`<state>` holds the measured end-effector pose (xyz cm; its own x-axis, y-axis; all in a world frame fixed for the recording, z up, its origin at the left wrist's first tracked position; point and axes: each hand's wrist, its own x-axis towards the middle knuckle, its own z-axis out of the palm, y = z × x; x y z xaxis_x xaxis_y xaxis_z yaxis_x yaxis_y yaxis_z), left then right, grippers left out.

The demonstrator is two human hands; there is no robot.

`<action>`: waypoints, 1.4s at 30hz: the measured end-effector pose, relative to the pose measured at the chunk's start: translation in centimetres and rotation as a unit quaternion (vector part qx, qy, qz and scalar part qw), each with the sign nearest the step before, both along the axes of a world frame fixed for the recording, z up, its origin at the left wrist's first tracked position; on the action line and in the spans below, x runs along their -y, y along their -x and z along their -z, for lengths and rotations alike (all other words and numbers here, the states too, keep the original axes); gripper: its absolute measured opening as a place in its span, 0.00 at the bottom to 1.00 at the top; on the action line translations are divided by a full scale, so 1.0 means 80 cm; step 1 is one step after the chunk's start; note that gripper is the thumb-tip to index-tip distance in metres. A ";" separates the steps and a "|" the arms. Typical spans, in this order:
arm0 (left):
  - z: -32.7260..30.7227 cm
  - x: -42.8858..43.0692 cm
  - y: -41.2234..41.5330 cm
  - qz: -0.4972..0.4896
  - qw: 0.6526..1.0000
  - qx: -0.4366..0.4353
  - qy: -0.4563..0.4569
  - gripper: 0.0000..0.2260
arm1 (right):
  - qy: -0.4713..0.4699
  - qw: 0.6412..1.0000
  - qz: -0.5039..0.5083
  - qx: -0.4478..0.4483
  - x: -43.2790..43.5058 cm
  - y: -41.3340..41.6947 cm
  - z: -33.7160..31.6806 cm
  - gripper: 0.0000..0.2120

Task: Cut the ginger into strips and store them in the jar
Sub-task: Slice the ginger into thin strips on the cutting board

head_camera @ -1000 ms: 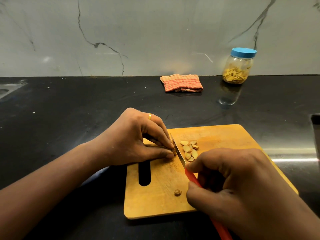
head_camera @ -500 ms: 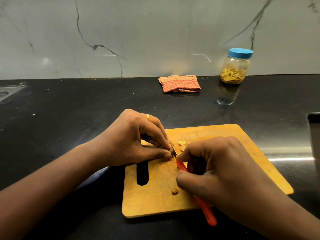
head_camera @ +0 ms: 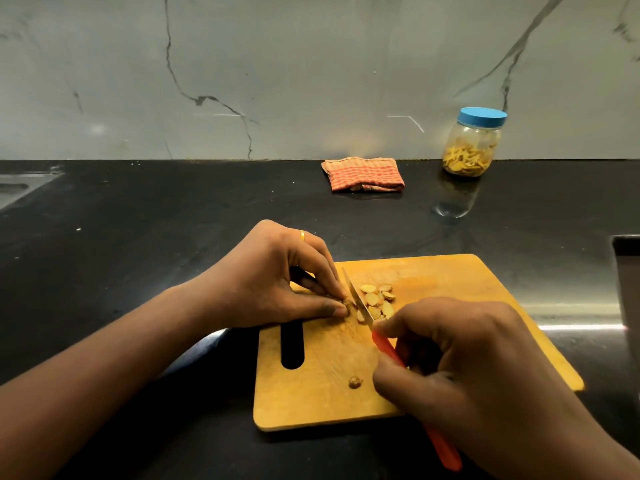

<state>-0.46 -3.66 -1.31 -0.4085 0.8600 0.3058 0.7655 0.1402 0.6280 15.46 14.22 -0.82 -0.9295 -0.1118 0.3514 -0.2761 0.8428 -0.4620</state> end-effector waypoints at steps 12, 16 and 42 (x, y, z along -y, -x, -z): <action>0.000 0.006 -0.001 0.010 1.000 -0.018 -0.004 0.07 | 0.055 0.997 0.013 -0.053 -0.004 -0.004 -0.010 0.08; -0.001 0.007 0.000 0.006 1.000 0.009 -0.005 0.07 | 0.049 0.998 -0.006 -0.043 0.007 -0.002 -0.006 0.09; -0.001 0.010 0.005 0.028 0.997 -0.071 0.003 0.09 | -0.002 0.999 0.003 -0.039 0.019 0.001 0.002 0.11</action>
